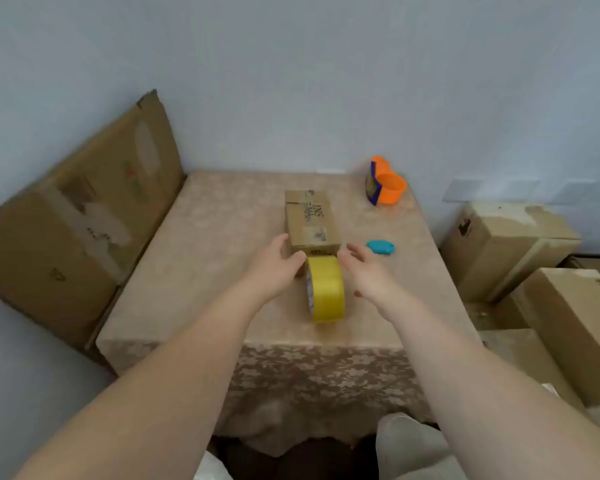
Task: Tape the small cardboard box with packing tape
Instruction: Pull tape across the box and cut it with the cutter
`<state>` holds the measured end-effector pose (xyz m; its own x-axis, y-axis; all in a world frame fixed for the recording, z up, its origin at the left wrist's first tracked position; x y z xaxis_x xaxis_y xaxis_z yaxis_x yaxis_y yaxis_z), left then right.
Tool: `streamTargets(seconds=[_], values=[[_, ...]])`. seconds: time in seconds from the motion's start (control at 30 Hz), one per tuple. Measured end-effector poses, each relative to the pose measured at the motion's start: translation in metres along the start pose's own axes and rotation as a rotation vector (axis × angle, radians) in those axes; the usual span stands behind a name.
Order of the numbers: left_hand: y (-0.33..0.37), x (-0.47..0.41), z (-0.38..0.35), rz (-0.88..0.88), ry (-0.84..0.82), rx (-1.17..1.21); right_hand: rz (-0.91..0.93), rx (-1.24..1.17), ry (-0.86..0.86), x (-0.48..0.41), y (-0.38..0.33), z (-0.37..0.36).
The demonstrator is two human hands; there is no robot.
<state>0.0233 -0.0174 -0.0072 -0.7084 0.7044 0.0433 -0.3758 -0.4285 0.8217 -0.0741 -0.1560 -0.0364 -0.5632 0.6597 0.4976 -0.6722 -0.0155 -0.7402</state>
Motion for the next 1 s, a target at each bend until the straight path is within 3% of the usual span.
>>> streamTargets(seconds=[0.23, 0.6, 0.73, 0.87, 1.0], values=[[-0.018, -0.021, -0.022, 0.056, 0.009, 0.406, -0.034, -0.295, -0.204, -0.024, 0.003, -0.02], [-0.028, -0.013, -0.032, 0.007, 0.029, 0.473, 0.019, -0.411, -0.104, -0.017, 0.008, -0.034], [-0.017, -0.018, -0.03, -0.004, -0.006, 0.318, -0.005, -0.271, -0.007, -0.021, 0.005, -0.02], [-0.002, -0.023, -0.031, -0.006, -0.001, -0.004, 0.07, 0.065, 0.222, -0.042, 0.005, 0.002], [0.0, -0.029, -0.037, -0.003, -0.05, -0.021, 0.111, 0.372, 0.366, -0.074, 0.016, 0.02]])
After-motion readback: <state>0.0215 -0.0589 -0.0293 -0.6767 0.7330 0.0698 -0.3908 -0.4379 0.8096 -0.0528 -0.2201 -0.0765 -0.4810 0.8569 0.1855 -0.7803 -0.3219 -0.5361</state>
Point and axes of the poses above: each hand's wrist, its own x-axis away from the middle knuckle, its own z-axis out of the back of the hand, y = z × x, the point moved 3 cm from there along -x, towards the middle knuckle, and after that the axes turned 14 degrees about -z, right-handed, at the moved point
